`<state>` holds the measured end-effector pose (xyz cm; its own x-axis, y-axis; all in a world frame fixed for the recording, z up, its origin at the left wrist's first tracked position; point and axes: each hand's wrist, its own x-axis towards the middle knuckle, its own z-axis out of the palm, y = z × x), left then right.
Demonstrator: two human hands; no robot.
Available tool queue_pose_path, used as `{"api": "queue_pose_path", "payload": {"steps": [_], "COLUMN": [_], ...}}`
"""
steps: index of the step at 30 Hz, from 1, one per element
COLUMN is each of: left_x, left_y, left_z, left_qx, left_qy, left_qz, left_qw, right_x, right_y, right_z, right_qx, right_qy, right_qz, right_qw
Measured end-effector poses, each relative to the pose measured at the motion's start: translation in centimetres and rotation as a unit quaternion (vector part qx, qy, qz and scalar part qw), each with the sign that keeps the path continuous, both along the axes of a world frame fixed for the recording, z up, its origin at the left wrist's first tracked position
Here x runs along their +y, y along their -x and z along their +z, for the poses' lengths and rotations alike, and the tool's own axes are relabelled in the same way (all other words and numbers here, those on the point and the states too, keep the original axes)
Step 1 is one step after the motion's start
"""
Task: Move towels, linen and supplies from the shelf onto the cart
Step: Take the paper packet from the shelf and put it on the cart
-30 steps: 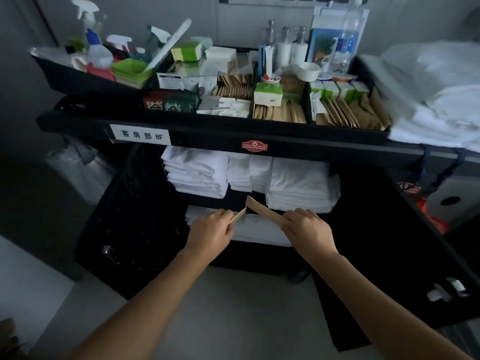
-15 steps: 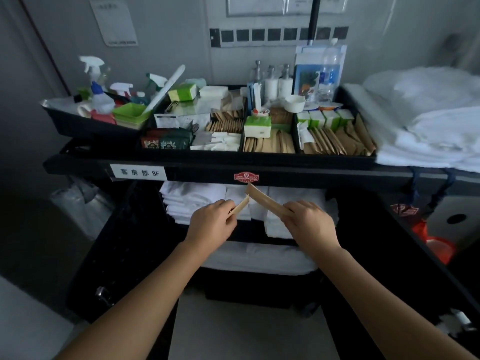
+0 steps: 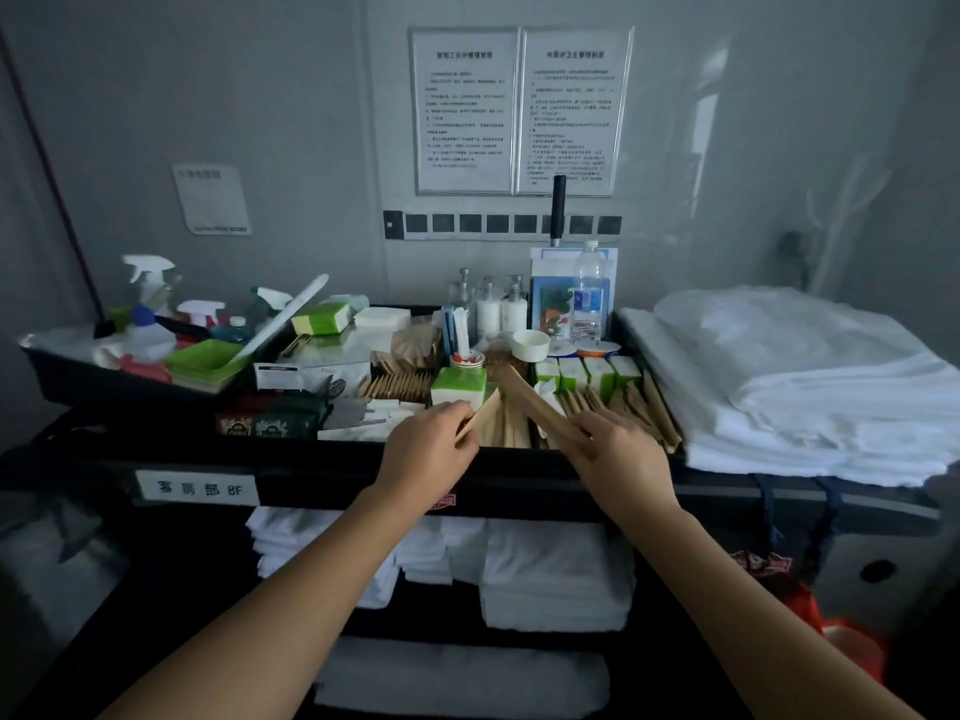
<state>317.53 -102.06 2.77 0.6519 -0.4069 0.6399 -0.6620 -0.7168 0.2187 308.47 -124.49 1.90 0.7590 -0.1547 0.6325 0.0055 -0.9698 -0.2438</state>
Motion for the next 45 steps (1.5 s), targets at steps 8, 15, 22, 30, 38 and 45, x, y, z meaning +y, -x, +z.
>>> {"api": "queue_pose_path", "payload": {"steps": [8,15,22,30,38,45], "left_x": [-6.0,-12.0,-11.4,-9.5,-11.2,-10.4], "left_y": [-11.7,-18.9,-19.8,-17.8,-16.9,-16.8], "left_z": [-0.4,-2.7,-3.2,-3.3,-3.6,-3.0], "left_qx": [0.022,0.069,0.048,0.162,0.103,0.182], "left_qy": [-0.037,-0.08,-0.136,-0.098,-0.151,-0.173], "left_qz": [-0.033,-0.072,-0.109,-0.098,-0.082,-0.152], "left_qw": [0.999,0.992,0.983,0.977,0.98,0.956], "right_x": [-4.5,-8.5,-9.3,-8.6,-9.6,-10.2], "right_y": [-8.2,-13.4,-14.3,-13.7,-12.1,-11.3], "right_z": [-0.4,-1.4,-3.1,-3.2,-2.9,-4.1], "right_qx": [0.022,0.056,0.093,0.095,0.1,0.107], "right_qy": [0.011,-0.011,-0.013,-0.021,-0.031,-0.058], "right_qz": [-0.086,-0.164,-0.198,-0.211,-0.194,-0.13], "right_qw": [0.996,0.985,0.976,0.973,0.975,0.984]}}
